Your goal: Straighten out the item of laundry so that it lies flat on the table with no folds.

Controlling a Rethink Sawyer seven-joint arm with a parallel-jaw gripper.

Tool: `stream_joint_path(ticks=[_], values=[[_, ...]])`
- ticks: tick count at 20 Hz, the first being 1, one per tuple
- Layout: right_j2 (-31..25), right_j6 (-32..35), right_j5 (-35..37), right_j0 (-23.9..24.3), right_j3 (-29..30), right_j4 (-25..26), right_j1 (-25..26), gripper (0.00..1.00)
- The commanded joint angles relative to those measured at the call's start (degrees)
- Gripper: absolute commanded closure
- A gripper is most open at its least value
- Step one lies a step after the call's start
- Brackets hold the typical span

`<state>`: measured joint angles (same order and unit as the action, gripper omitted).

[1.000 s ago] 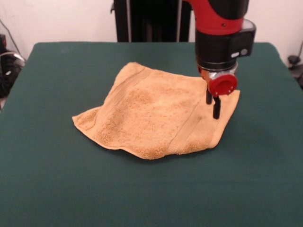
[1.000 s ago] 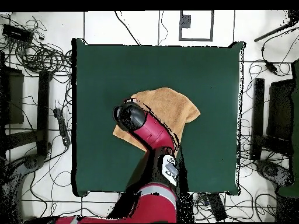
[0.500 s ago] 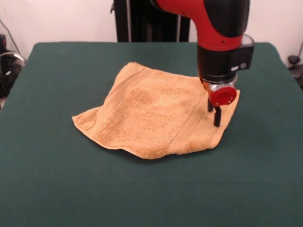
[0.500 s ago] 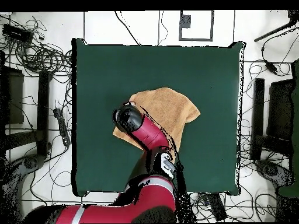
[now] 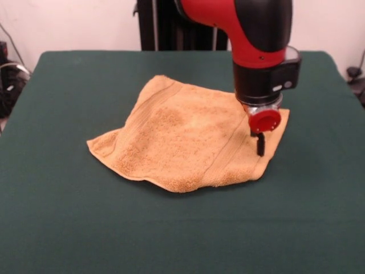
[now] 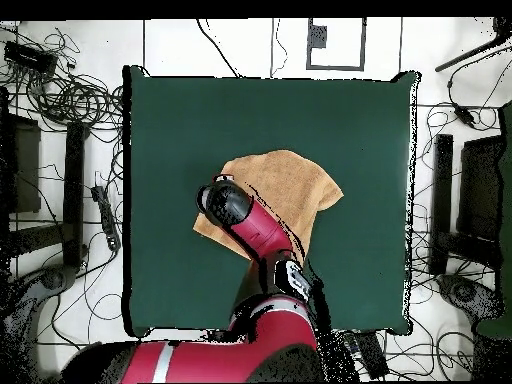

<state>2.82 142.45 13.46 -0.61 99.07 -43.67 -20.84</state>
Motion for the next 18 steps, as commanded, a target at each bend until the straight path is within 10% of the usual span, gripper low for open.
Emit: stream_joint_path(ticks=[1, 18], values=[[-7.82, 11.26, -4.23, 0.93, 4.2, -1.71, 4.17, 0.0], [-0.24, 16.14, 1.82, -6.86, -0.73, -4.35, 5.93, 0.0]])
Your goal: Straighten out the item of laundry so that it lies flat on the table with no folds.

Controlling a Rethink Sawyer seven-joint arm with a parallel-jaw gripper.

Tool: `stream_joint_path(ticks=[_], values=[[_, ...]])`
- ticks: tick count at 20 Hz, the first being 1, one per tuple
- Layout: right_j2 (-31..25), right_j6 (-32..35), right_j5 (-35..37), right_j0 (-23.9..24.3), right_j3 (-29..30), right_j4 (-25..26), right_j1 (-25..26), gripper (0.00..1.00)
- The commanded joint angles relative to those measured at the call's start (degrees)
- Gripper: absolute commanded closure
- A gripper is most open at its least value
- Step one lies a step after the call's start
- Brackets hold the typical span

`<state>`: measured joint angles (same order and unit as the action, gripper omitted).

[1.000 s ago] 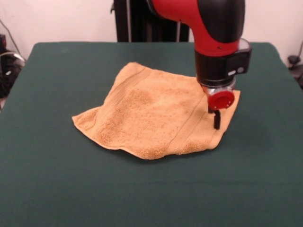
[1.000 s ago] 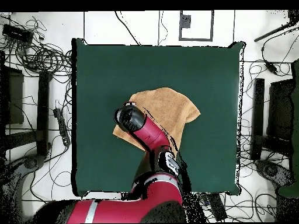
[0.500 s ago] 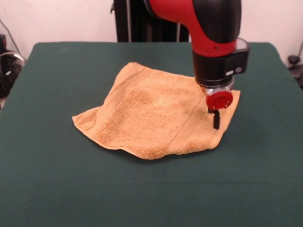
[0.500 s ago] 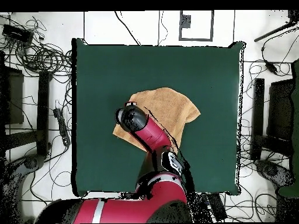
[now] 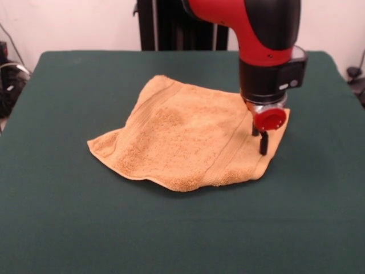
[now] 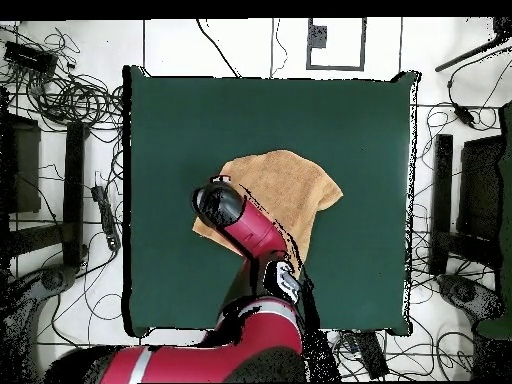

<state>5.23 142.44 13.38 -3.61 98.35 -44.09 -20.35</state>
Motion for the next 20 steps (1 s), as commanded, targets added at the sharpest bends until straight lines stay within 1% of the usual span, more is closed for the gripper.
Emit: stream_joint_path(ticks=[1, 4, 5, 6, 8, 12, 13, 20], values=[[-2.53, 16.08, 1.99, -3.97, -0.05, -4.04, 5.45, 0.0], [-0.85, 16.05, 2.5, -5.0, -0.63, -4.08, 5.79, 0.0], [-1.88, 15.6, 2.23, -4.31, -0.06, -4.24, 5.45, 0.0], [-0.48, 16.85, 3.33, -5.57, -0.83, -4.57, 5.9, 0.0], [0.51, 16.93, 2.63, -6.38, -1.4, -4.77, 6.28, 0.0], [-0.09, 16.18, 2.44, -5.87, -0.97, -5.08, 6.06, 0.0], [-0.09, 15.97, 2.56, -5.87, -0.92, -5.3, 6.03, 1.0], [0.02, 15.57, 2.44, -5.68, -0.58, -5.37, 5.86, 1.0]])
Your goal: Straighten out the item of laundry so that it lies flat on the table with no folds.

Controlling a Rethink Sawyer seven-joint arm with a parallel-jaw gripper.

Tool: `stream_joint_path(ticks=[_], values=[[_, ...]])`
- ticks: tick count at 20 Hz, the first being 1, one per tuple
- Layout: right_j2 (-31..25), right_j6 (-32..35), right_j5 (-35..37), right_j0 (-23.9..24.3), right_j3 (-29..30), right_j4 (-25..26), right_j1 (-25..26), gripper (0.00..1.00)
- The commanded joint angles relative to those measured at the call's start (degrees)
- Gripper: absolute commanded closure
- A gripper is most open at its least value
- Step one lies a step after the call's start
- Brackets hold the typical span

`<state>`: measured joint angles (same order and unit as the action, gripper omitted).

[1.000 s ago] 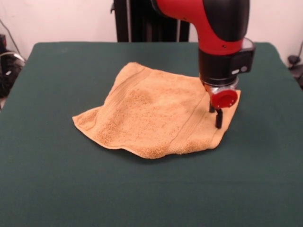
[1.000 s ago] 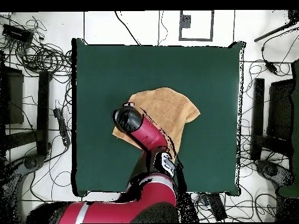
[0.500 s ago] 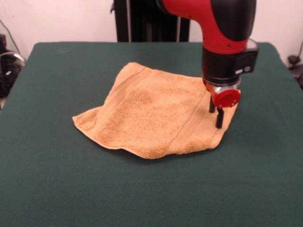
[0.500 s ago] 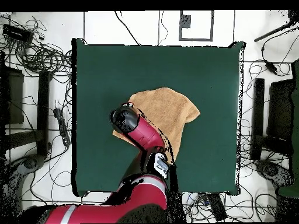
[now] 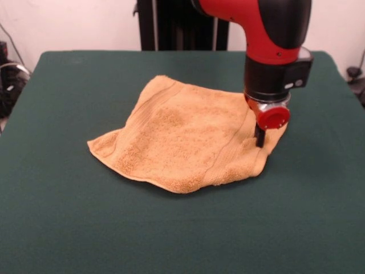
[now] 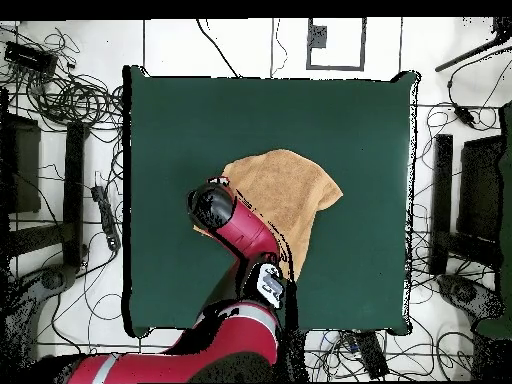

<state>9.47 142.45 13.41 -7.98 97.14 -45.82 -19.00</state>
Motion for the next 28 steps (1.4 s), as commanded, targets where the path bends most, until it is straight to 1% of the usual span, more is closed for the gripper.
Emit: stream_joint_path(ticks=[1, 6, 8, 10, 12, 14, 17, 21, 28], values=[[-4.49, 15.35, 2.18, -1.1, 0.87, -3.67, 4.39, 1.0], [-5.72, 14.75, 1.29, -0.04, 2.03, -3.84, 3.86, 1.0], [-8.33, 14.21, 1.89, 1.83, 3.87, -4.59, 2.9, 1.0], [-7.83, 14.15, 0.19, 1.59, 4.0, -4.38, 3.1, 1.0], [-10.31, 14.3, -1.0, 2.22, 4.46, -5.31, 2.81, 1.0], [-9.09, 16.47, 1.07, 0.39, 3.51, -6.36, 2.81, 1.0], [-8.61, 18.14, 2.72, -1.01, 2.54, -7.56, 2.83, 1.0], [-10.07, 17.81, 2.04, -0.62, 2.41, -9.24, 2.89, 1.0], [-9.43, 18.74, 2.63, -1.58, 1.11, -10.93, 3.74, 1.0]])
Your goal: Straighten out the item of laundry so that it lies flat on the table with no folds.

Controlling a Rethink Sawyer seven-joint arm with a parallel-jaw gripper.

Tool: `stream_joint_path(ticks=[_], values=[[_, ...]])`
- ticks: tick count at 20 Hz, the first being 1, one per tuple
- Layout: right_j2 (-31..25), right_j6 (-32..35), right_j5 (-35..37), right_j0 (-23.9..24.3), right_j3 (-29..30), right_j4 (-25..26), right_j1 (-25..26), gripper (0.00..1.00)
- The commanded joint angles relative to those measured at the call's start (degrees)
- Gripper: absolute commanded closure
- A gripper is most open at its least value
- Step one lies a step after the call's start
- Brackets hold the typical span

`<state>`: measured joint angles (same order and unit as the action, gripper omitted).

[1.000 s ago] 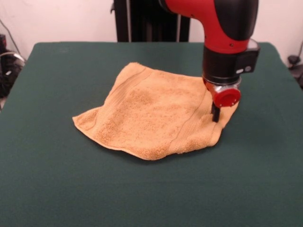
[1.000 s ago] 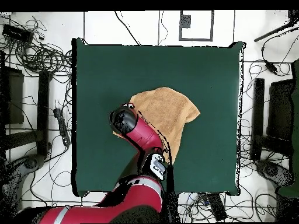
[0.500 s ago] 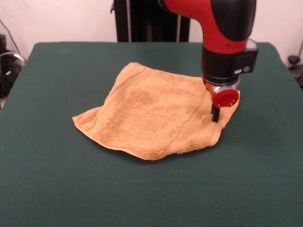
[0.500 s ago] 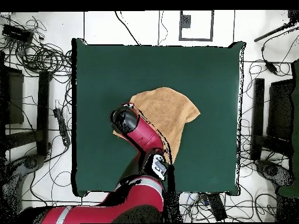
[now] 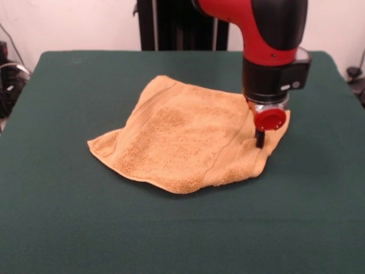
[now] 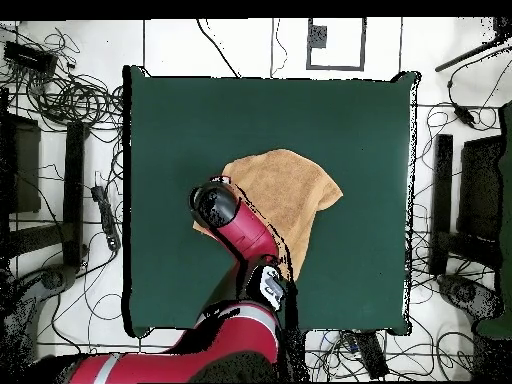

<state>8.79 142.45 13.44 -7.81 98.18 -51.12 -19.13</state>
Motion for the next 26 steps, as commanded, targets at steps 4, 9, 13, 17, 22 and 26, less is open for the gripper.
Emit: stream_joint_path(ticks=[4, 9, 13, 17, 22, 26], values=[[-8.77, 19.25, 2.57, -2.06, -0.49, -6.72, 4.15, 1.0], [-8.7, 20.34, 2.82, -2.3, -0.49, -8.42, 3.99, 1.0], [-10.23, 19.8, 2.2, -1.13, 1.11, -10.37, 2.95, 1.0], [-11.63, 18.57, 1.62, 0.05, 2.11, -12.25, 2.36, 1.0], [-12.14, 17.74, 2.66, 1.04, 2.62, -13.82, 1.21, 1.0], [-11.16, 18.99, 4.69, 0.57, 1.88, -13.89, 0.57, 1.0]])
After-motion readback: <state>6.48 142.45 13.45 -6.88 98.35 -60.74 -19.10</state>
